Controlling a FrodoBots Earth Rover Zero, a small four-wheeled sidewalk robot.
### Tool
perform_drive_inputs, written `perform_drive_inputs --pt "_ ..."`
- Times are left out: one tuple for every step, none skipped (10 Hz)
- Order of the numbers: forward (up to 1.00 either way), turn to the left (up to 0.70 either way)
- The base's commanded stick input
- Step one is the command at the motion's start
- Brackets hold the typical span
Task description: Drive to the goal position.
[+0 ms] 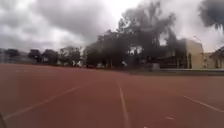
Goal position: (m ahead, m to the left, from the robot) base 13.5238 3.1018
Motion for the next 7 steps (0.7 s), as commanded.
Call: perform_drive_inputs --pt "0.70 0.00" --pt "0.70 0.00" --pt "0.70 0.00" --pt "0.70 0.00" --pt "0.70 0.00" --pt "0.70 0.00" --pt "0.70 0.00"
